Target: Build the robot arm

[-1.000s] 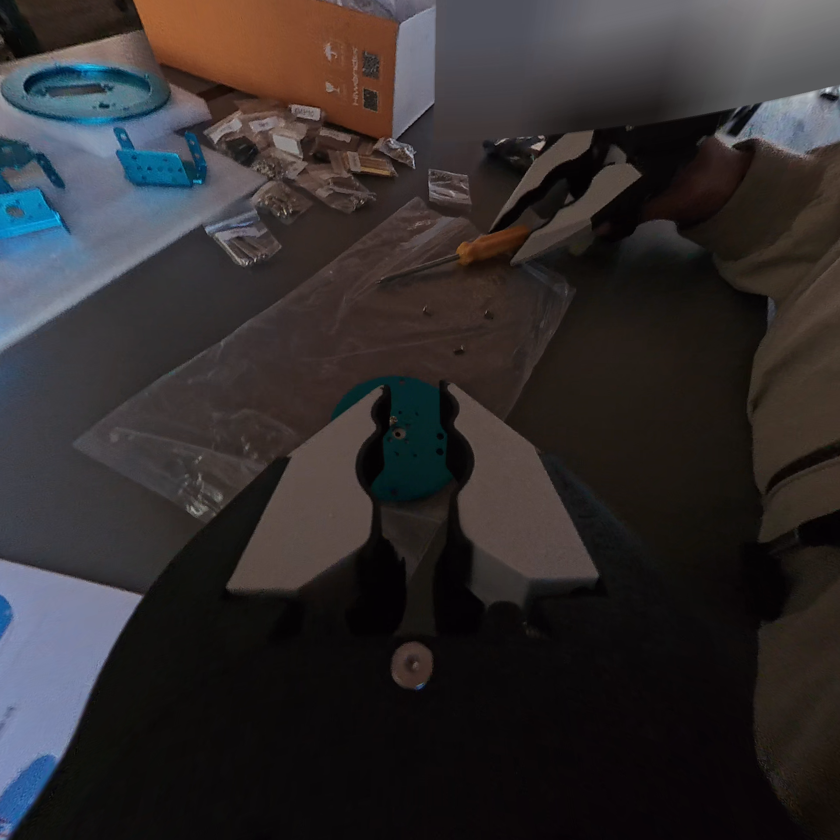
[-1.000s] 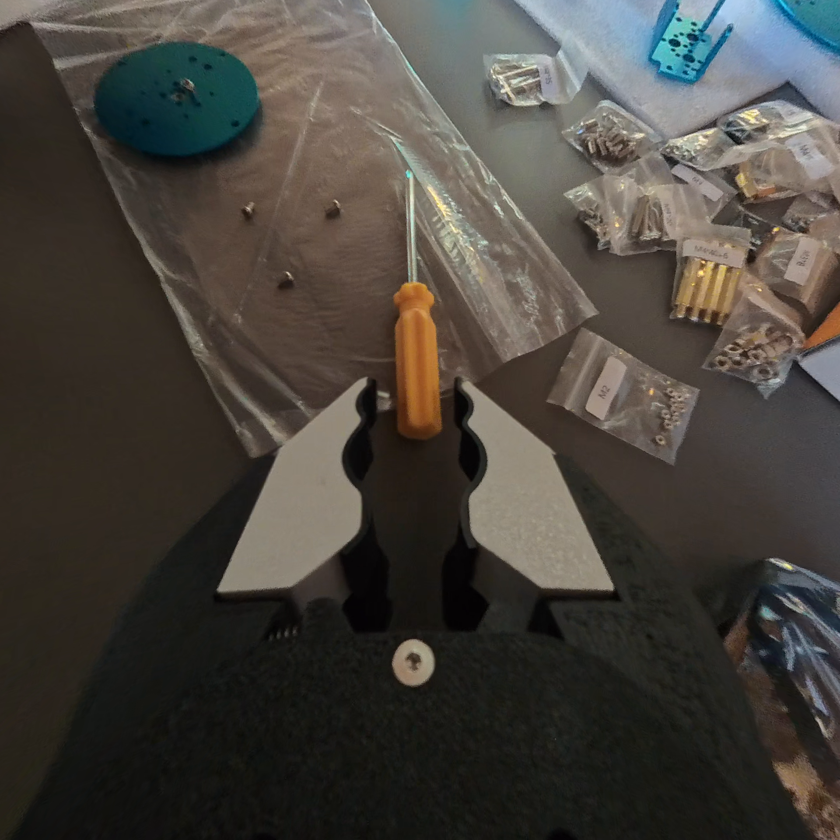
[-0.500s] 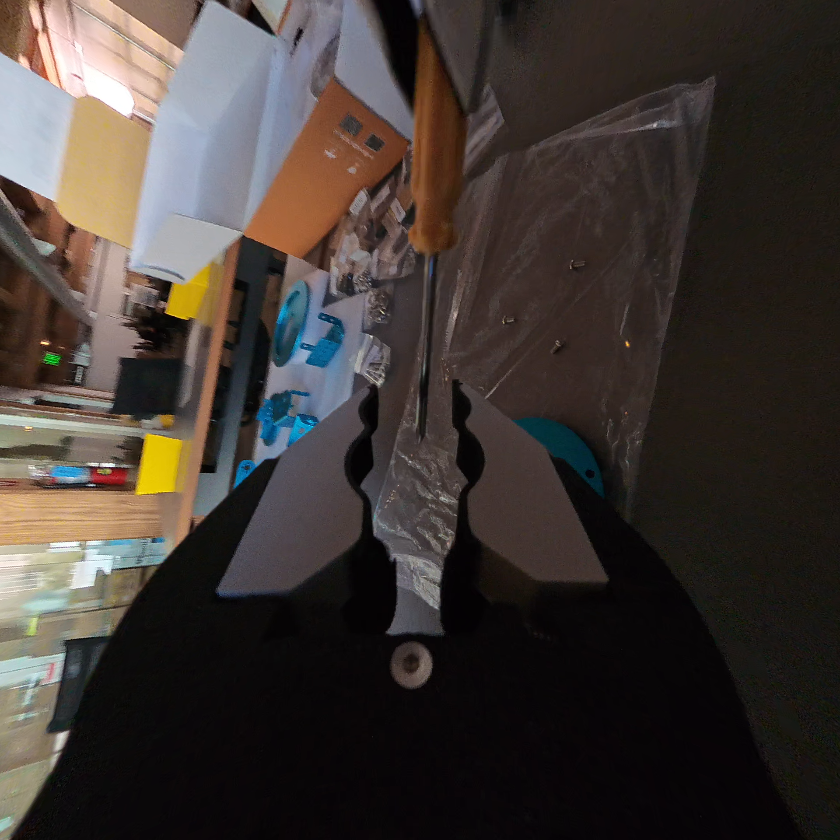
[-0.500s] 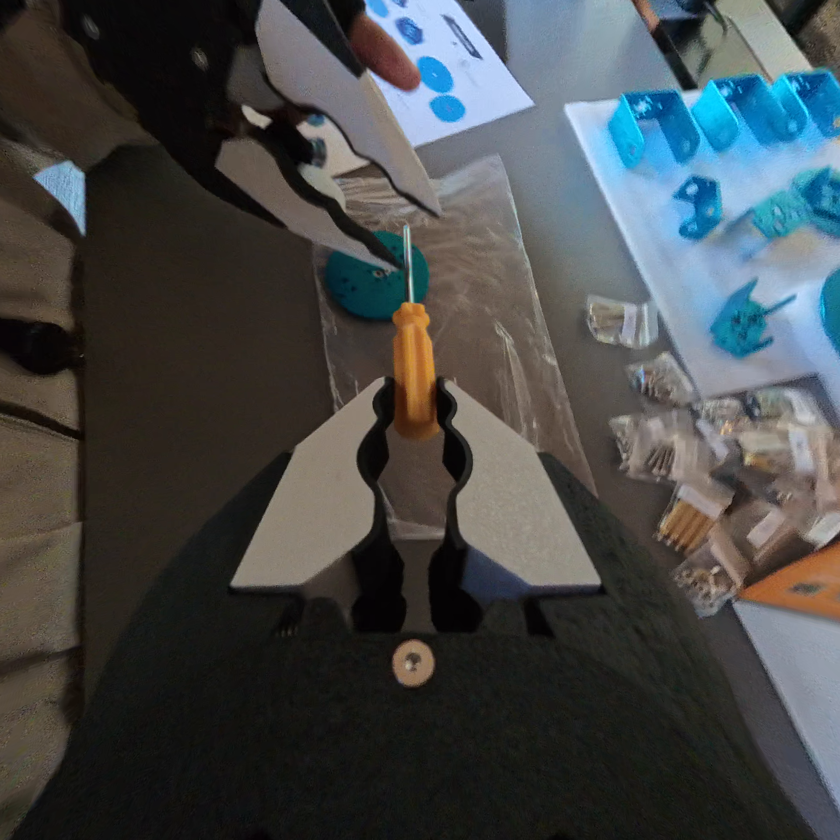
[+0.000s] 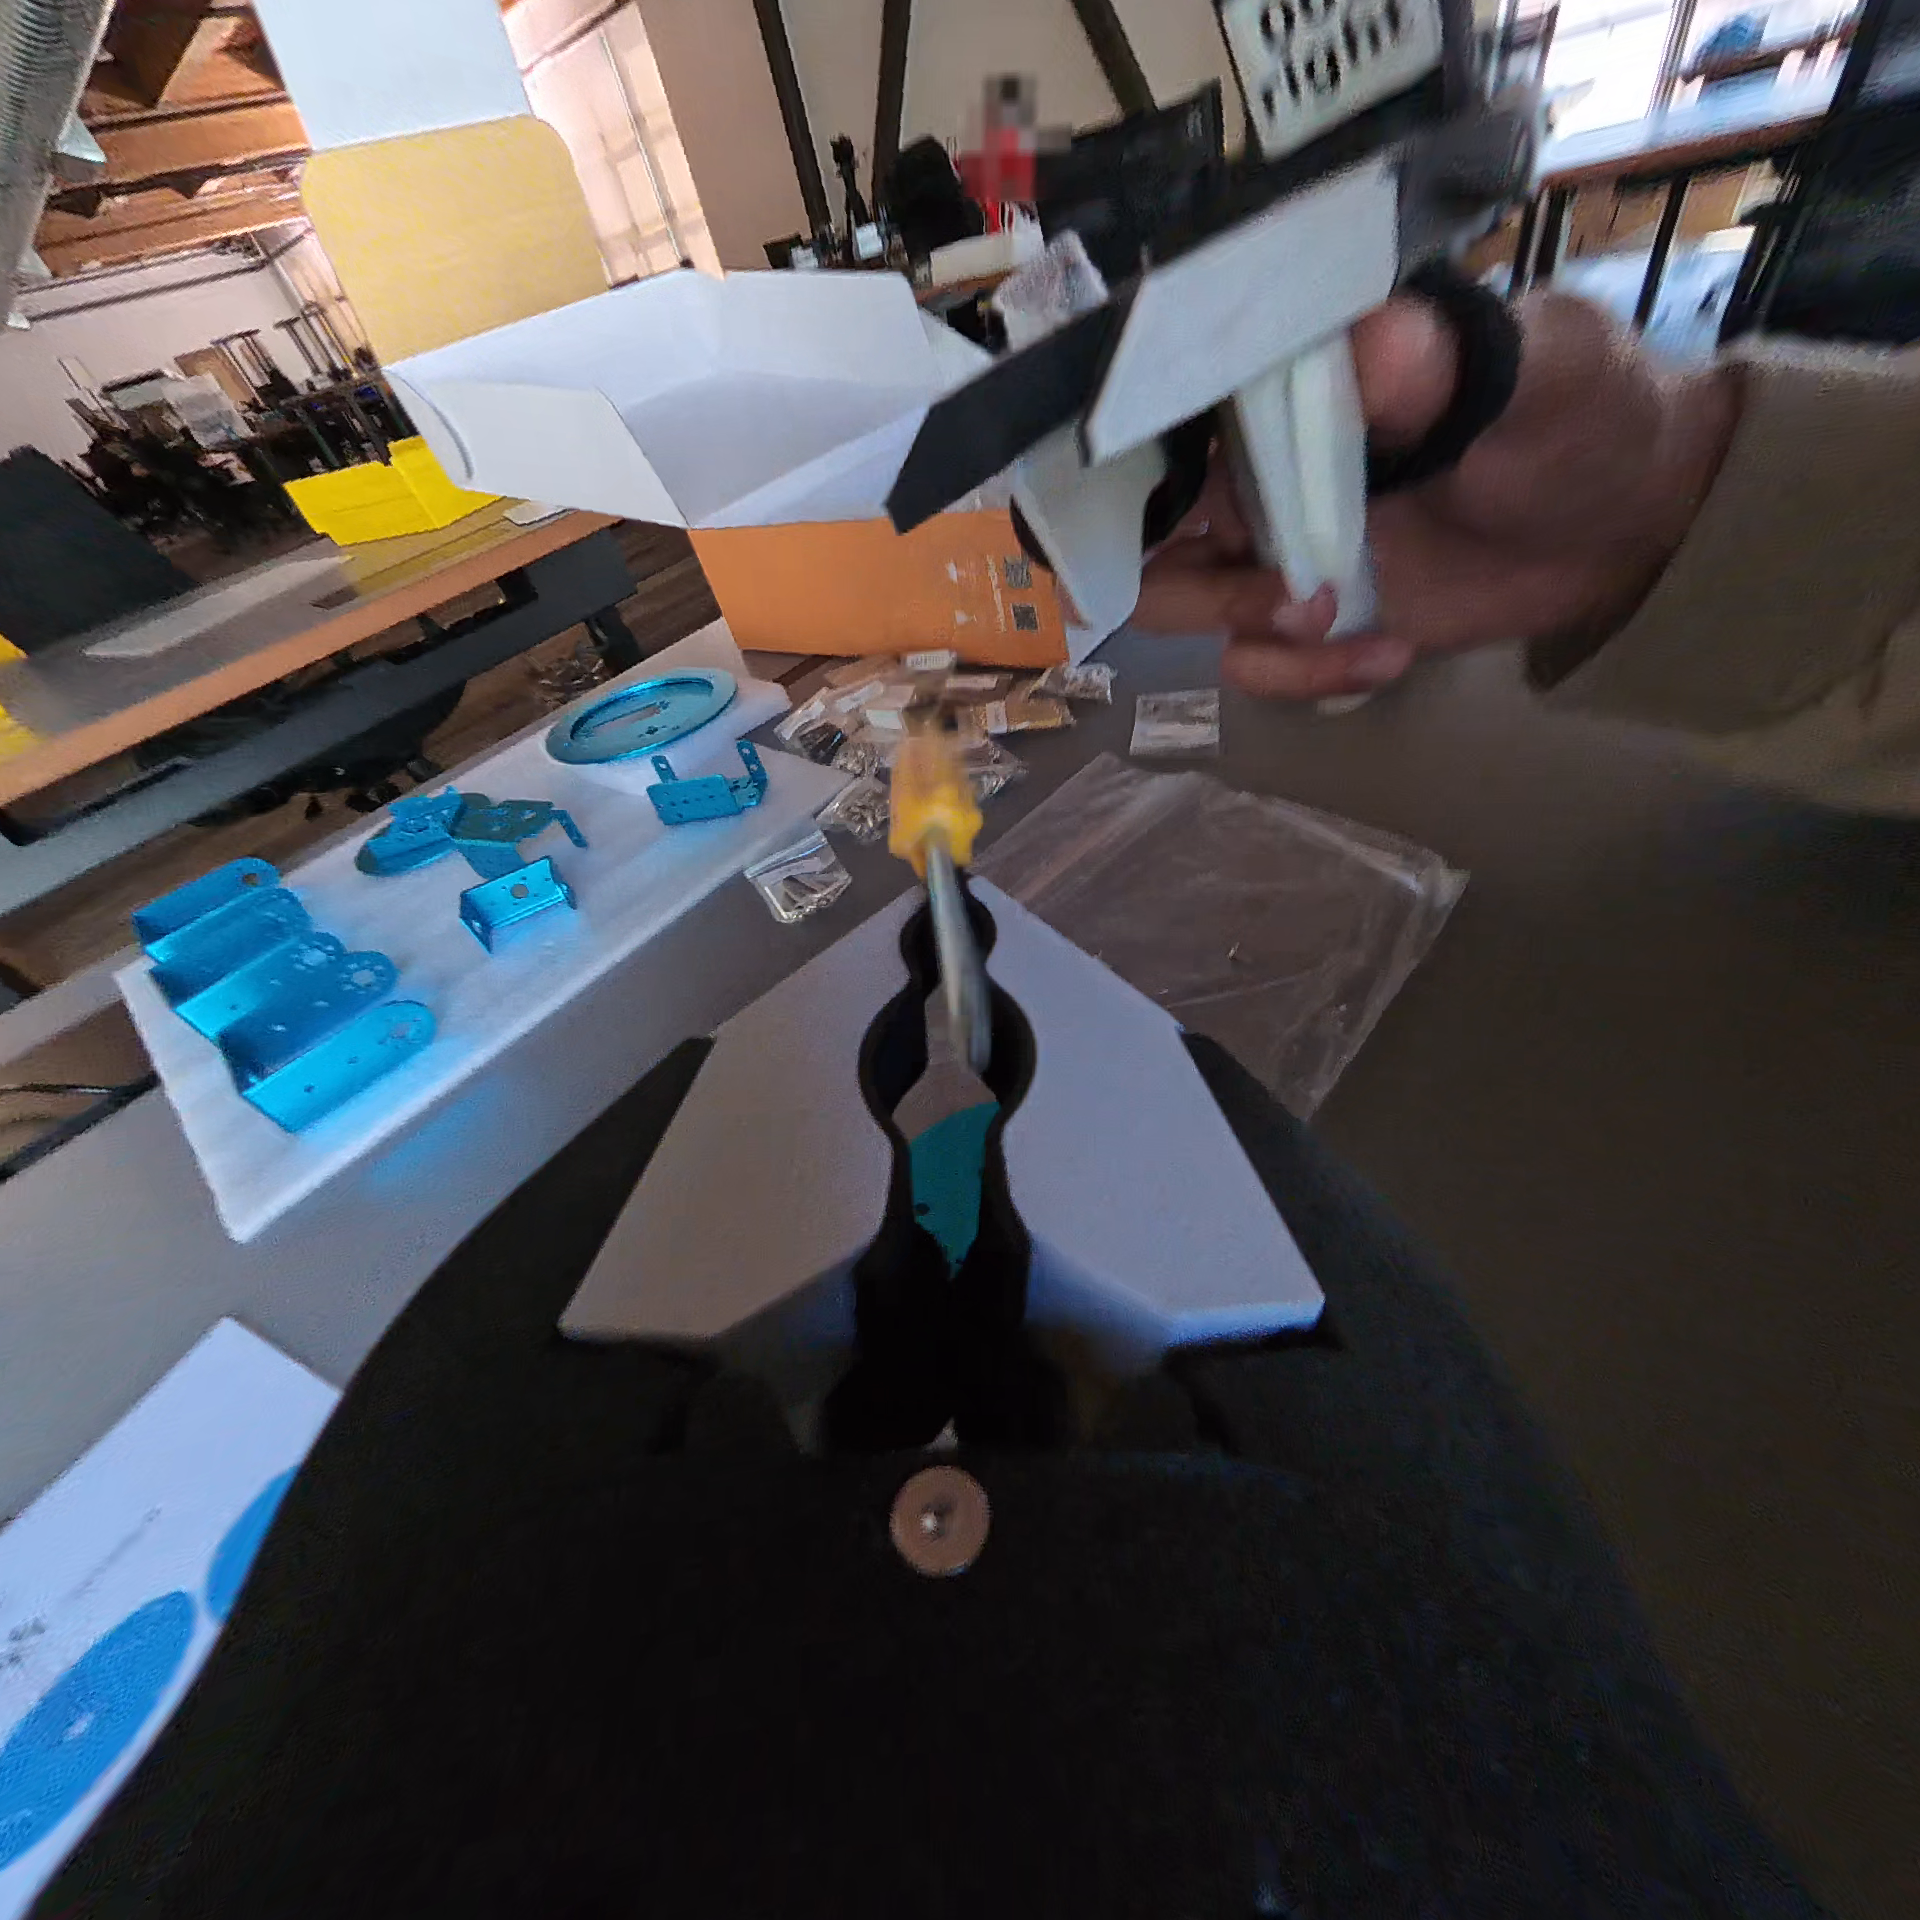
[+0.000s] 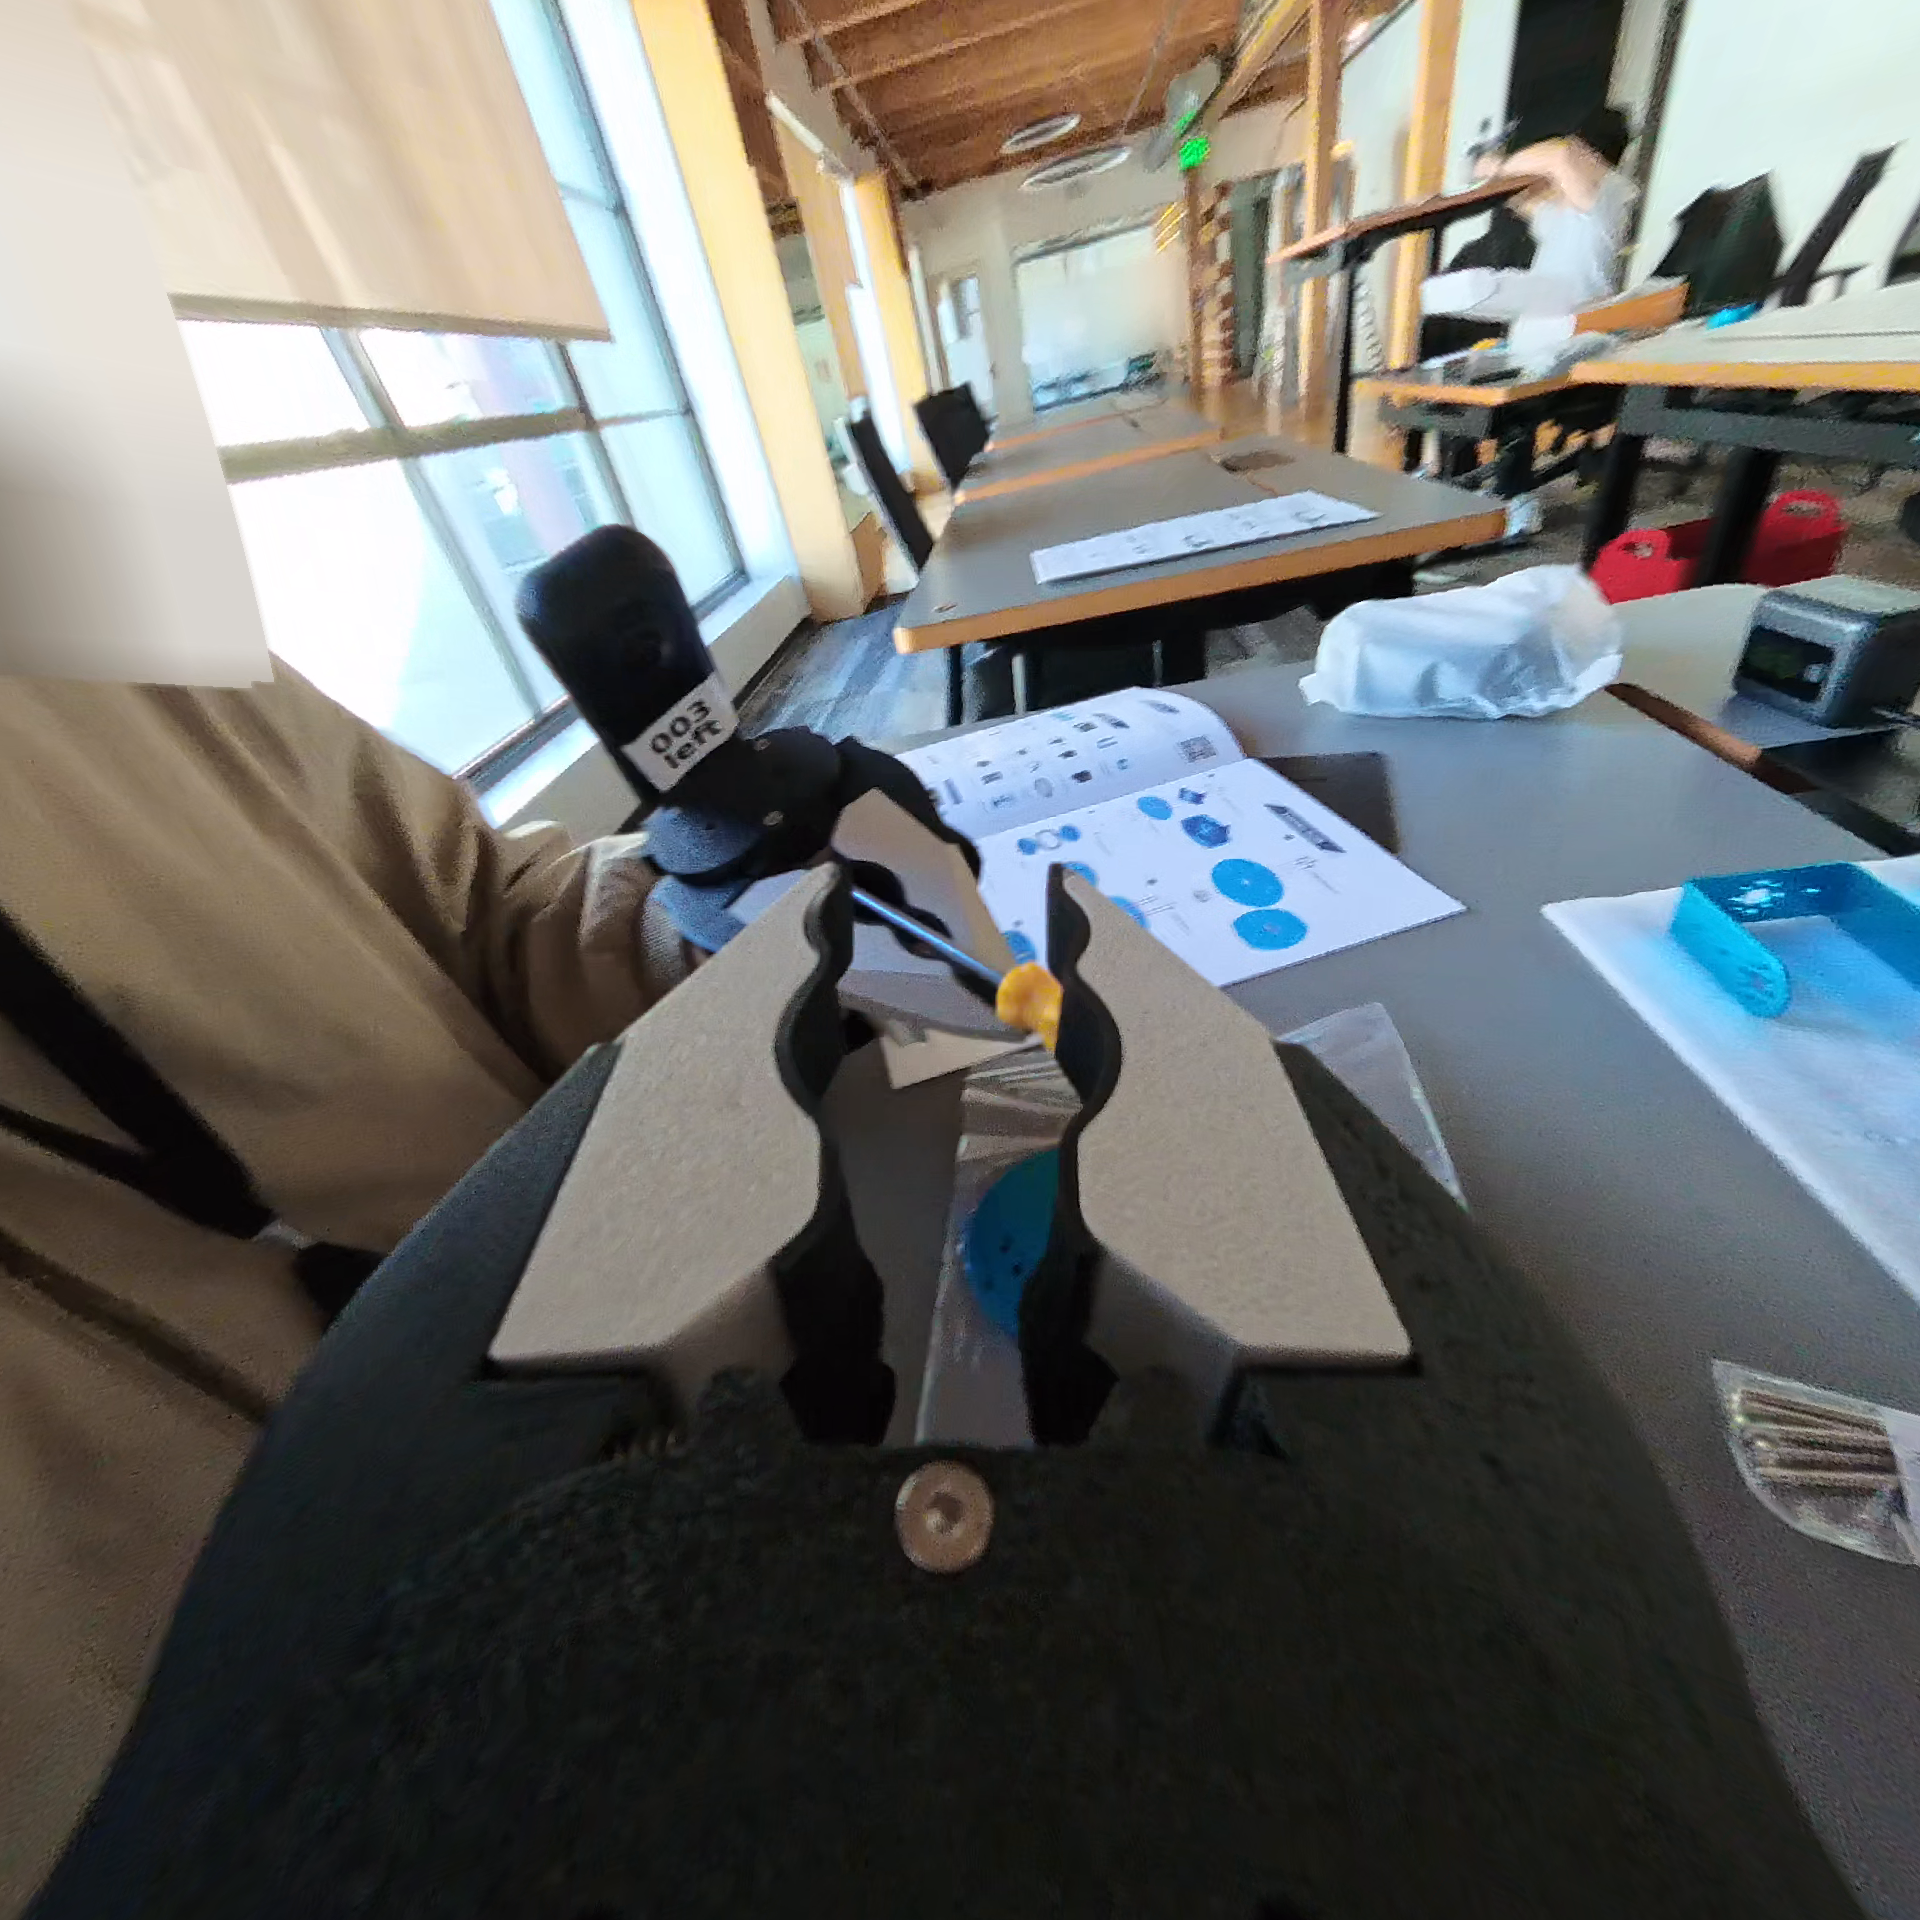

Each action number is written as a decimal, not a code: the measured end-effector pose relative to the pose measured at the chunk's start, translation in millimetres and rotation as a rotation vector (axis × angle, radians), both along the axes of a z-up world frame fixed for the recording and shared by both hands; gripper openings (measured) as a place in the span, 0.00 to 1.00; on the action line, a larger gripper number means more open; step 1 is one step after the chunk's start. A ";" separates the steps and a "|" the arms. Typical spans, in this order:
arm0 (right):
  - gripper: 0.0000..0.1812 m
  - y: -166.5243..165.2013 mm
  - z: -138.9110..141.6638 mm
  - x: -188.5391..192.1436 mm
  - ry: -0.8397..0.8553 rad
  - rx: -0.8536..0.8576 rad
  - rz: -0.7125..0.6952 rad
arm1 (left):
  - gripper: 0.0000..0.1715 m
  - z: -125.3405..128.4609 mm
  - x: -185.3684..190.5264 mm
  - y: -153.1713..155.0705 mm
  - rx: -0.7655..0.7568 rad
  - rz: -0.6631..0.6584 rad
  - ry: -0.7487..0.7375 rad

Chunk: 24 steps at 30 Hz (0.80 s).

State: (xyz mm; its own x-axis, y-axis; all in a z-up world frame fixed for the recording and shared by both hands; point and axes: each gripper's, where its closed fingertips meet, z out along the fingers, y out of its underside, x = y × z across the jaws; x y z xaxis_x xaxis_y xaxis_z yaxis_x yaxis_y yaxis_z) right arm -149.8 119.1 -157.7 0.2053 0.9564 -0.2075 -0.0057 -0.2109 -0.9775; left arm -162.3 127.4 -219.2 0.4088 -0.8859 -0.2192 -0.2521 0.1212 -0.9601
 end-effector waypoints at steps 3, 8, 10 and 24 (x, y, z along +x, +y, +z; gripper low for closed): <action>0.22 20.4 -3.7 -1.5 0.061 -0.009 -0.084 | 0.00 12.6 -6.8 -1.7 -0.023 -0.008 -0.104; 0.20 52.0 -43.9 12.1 0.009 -0.234 -0.150 | 0.00 6.1 -15.6 6.3 -0.045 -0.001 -0.091; 0.19 61.1 -57.1 29.0 -0.042 -0.233 -0.227 | 0.00 4.3 -32.8 13.3 -0.061 0.021 -0.072; 0.20 81.9 -113.7 22.2 -0.684 -0.091 -0.111 | 0.09 -31.6 -79.5 22.2 -0.344 0.012 0.041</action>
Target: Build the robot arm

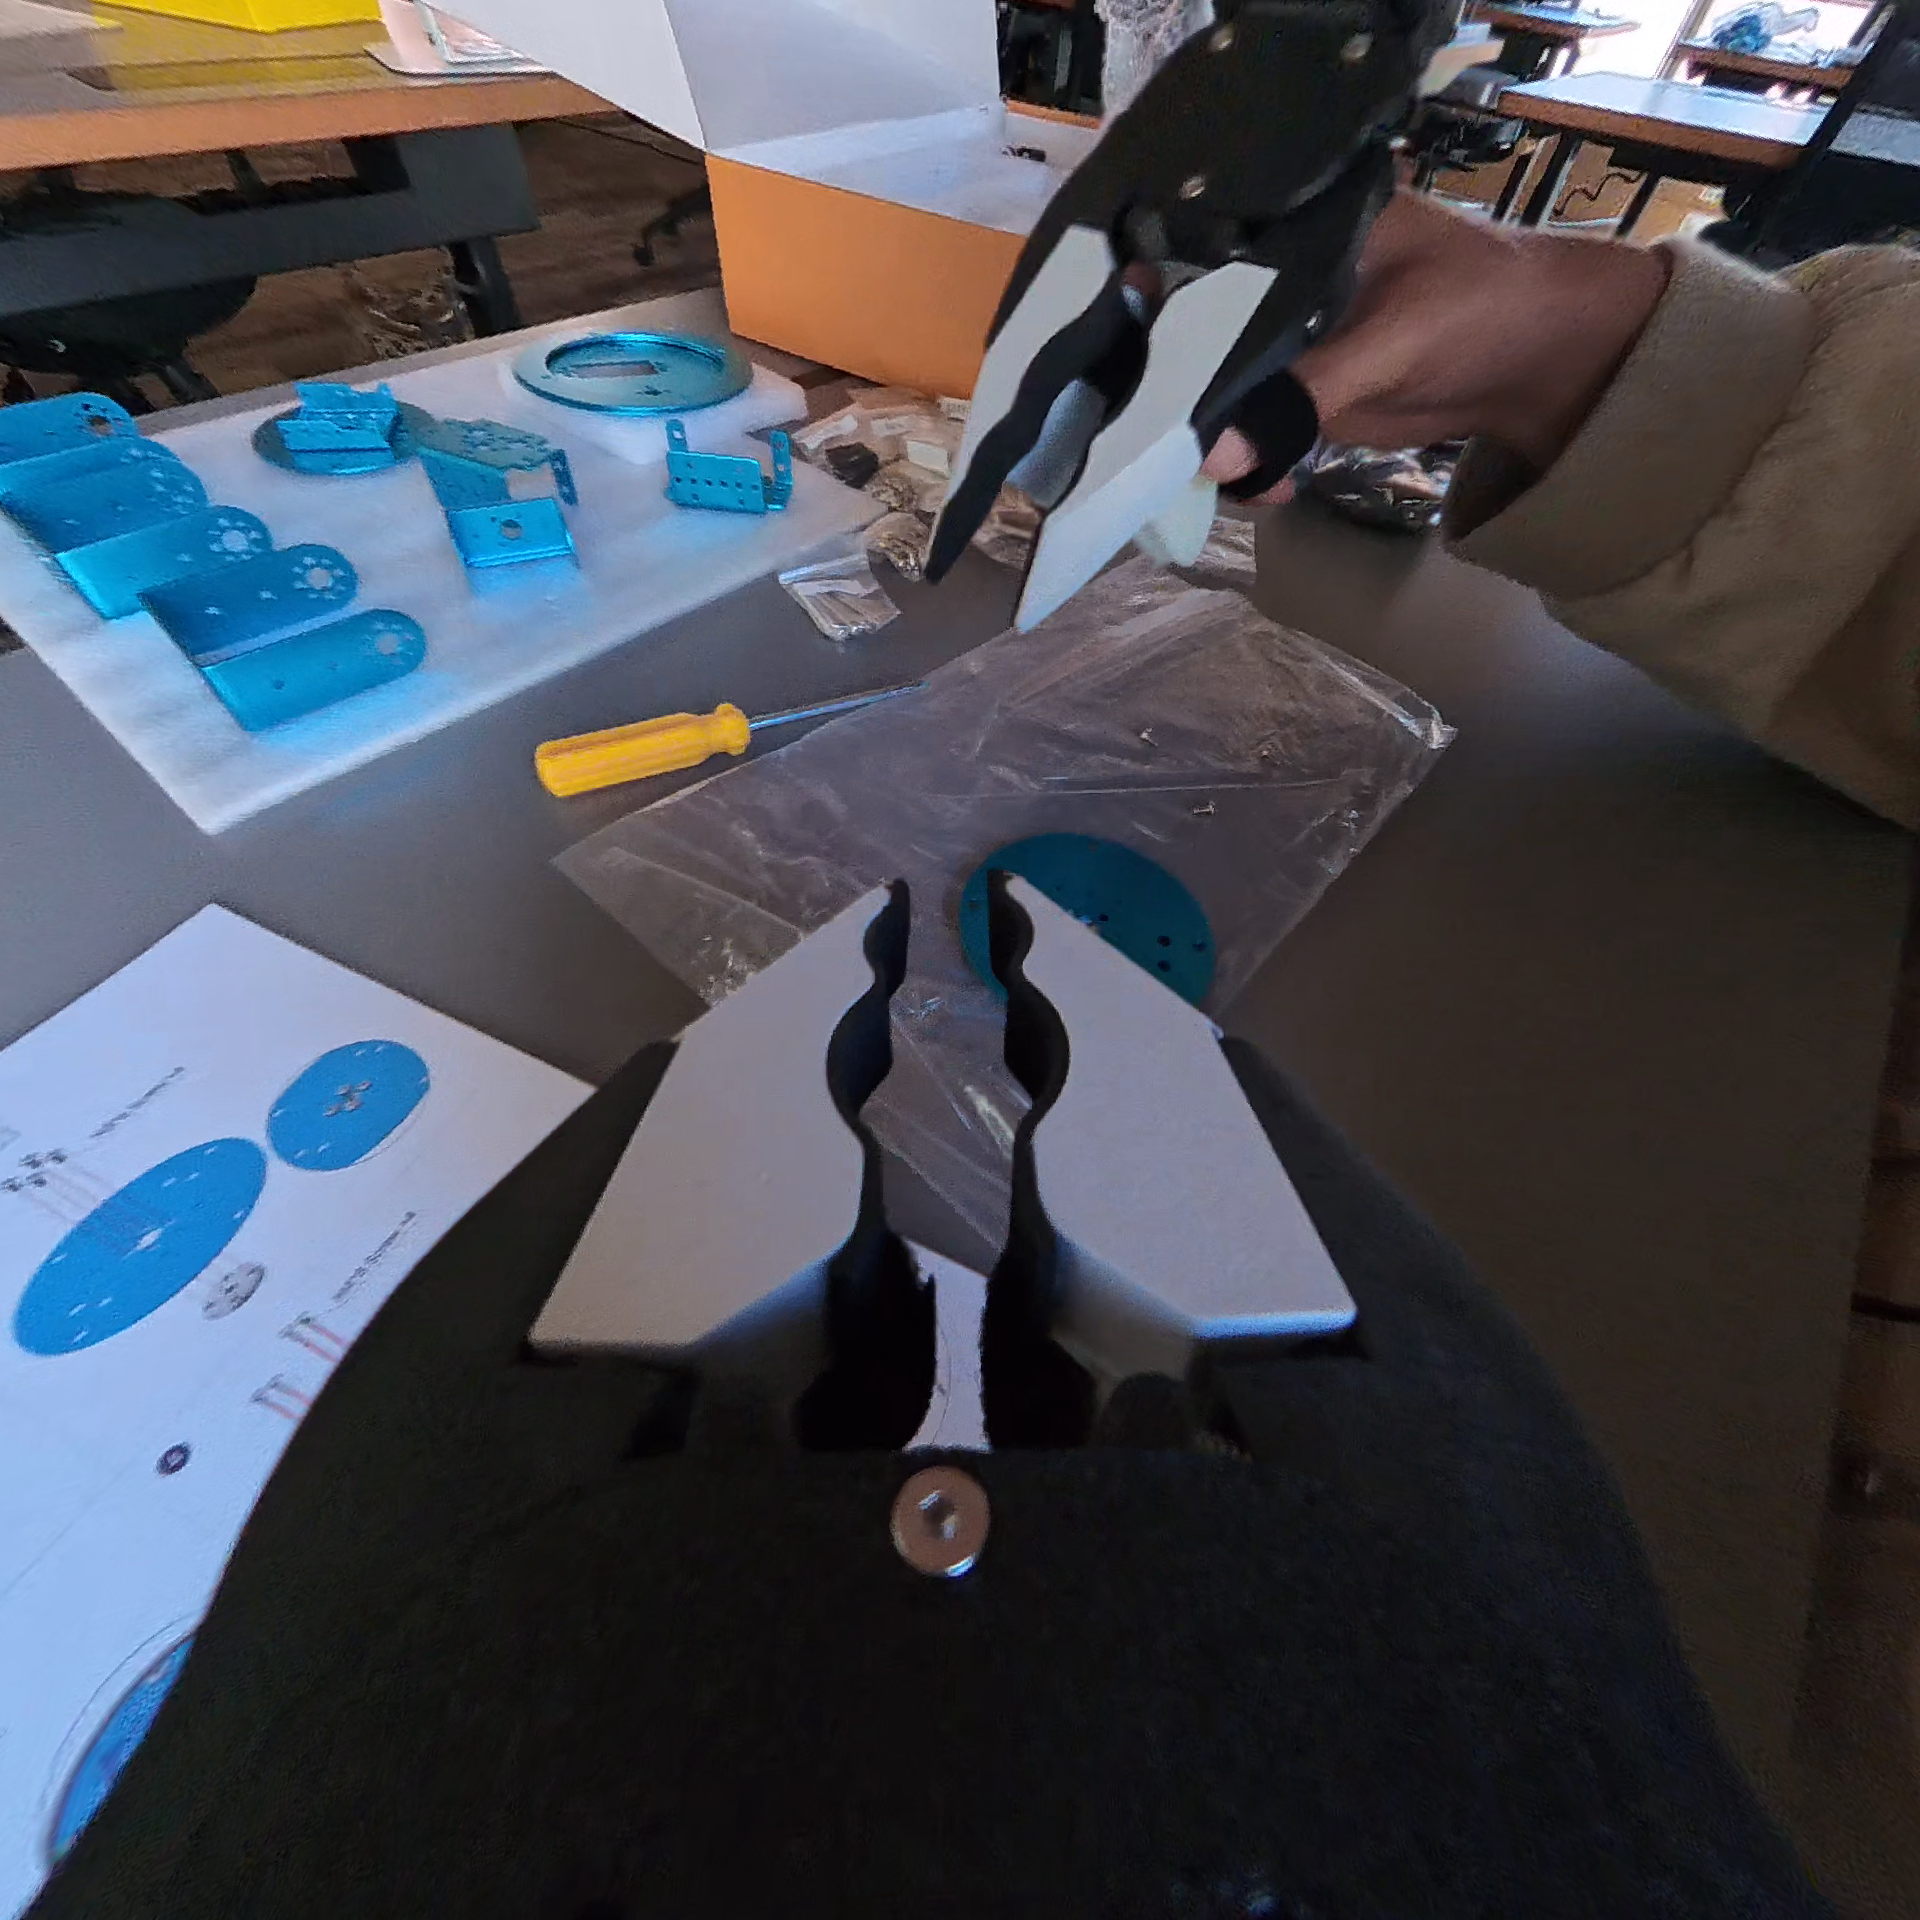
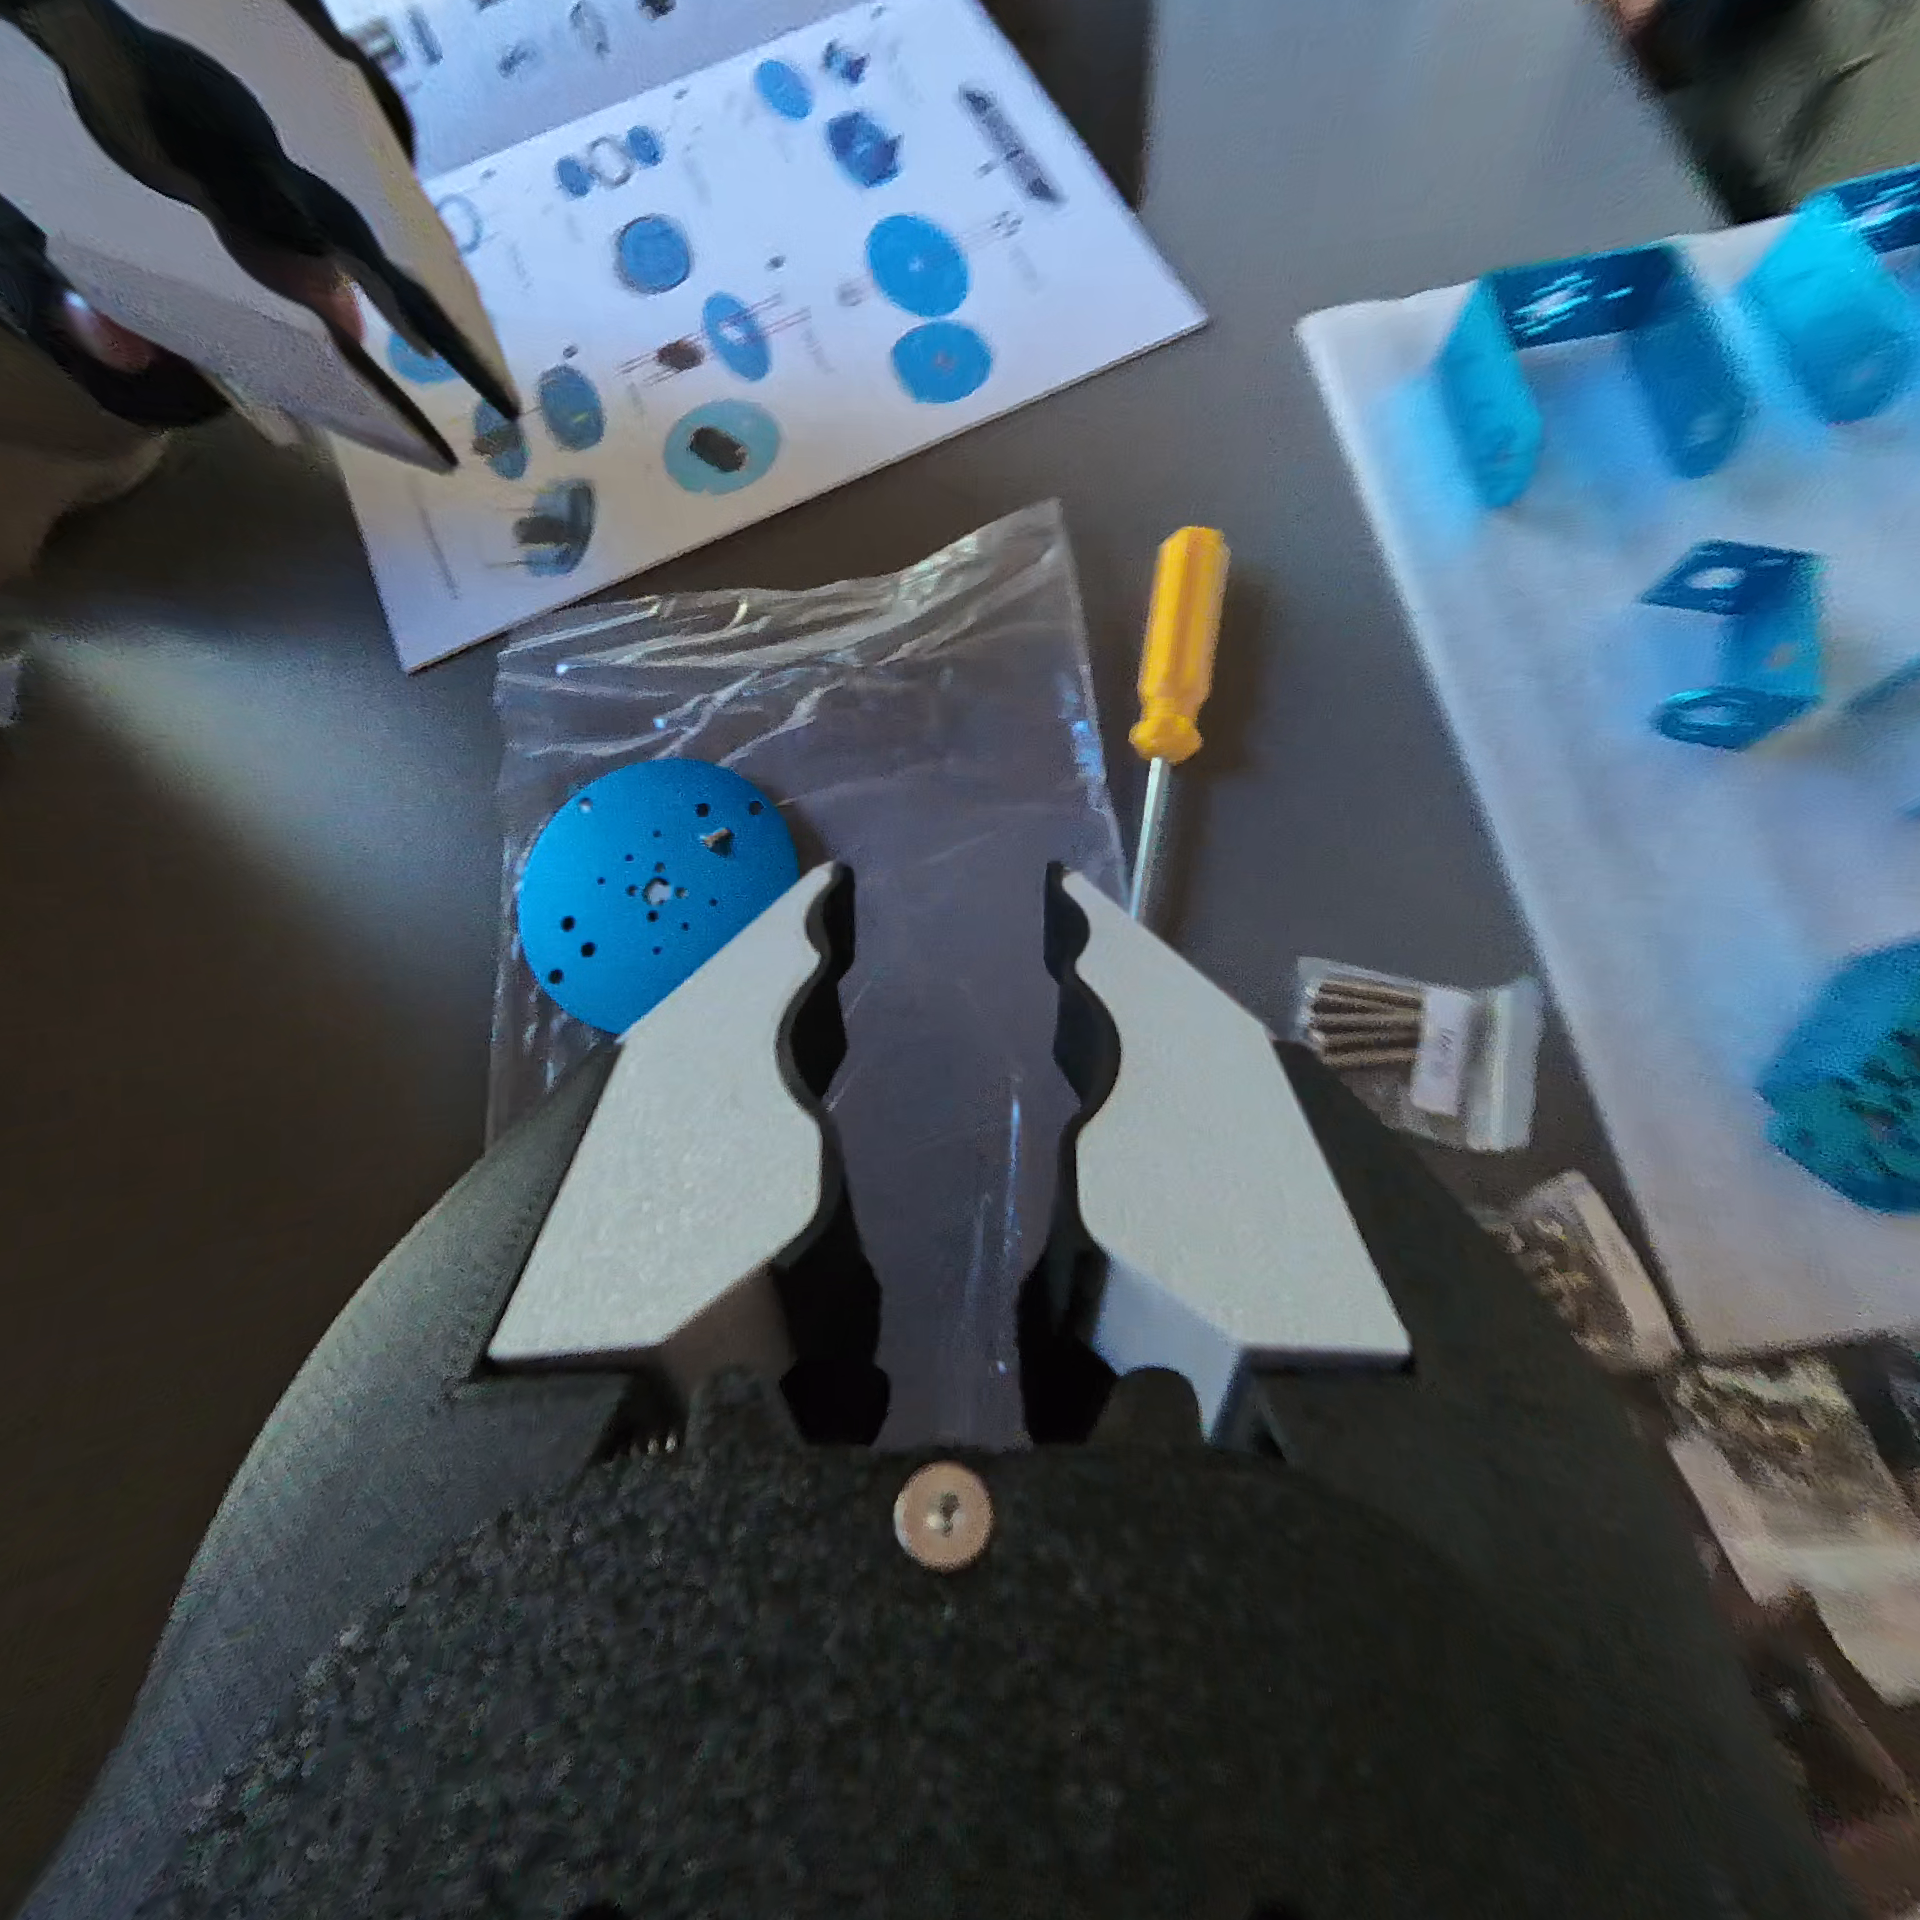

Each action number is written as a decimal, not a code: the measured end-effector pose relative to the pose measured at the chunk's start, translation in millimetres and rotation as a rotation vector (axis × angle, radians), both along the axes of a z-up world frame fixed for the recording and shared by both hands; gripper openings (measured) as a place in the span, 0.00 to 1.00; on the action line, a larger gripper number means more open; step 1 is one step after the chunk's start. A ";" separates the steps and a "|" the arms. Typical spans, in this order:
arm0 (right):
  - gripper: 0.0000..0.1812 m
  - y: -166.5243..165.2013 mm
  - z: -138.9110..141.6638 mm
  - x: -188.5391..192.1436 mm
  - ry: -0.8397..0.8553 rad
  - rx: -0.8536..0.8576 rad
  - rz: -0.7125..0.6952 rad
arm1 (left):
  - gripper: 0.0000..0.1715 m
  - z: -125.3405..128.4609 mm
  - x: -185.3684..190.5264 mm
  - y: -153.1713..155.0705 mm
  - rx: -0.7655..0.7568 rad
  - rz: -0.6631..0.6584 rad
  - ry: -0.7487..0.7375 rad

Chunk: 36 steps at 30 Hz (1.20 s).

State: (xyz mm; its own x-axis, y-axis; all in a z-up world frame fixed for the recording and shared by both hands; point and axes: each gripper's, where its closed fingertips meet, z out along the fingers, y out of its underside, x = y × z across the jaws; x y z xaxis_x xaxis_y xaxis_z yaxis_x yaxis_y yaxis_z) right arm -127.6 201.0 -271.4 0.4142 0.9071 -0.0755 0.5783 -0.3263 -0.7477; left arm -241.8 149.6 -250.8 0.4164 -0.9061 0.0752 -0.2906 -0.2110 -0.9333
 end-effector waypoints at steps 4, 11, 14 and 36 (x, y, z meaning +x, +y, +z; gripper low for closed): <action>0.18 -6.3 -12.8 -18.7 0.097 -0.063 0.004 | 0.08 -0.3 7.6 11.3 0.047 0.031 -0.050; 0.12 -31.9 9.2 2.8 0.370 0.039 -0.166 | 0.08 21.3 -8.3 31.8 0.116 0.154 -0.209; 0.13 -37.6 18.7 12.1 0.440 0.054 -0.215 | 0.08 13.9 -21.2 40.0 0.131 0.221 -0.171; 0.30 -72.5 -15.2 -32.8 0.197 0.040 -0.028 | 0.09 -6.6 -2.0 18.6 0.028 -0.022 0.088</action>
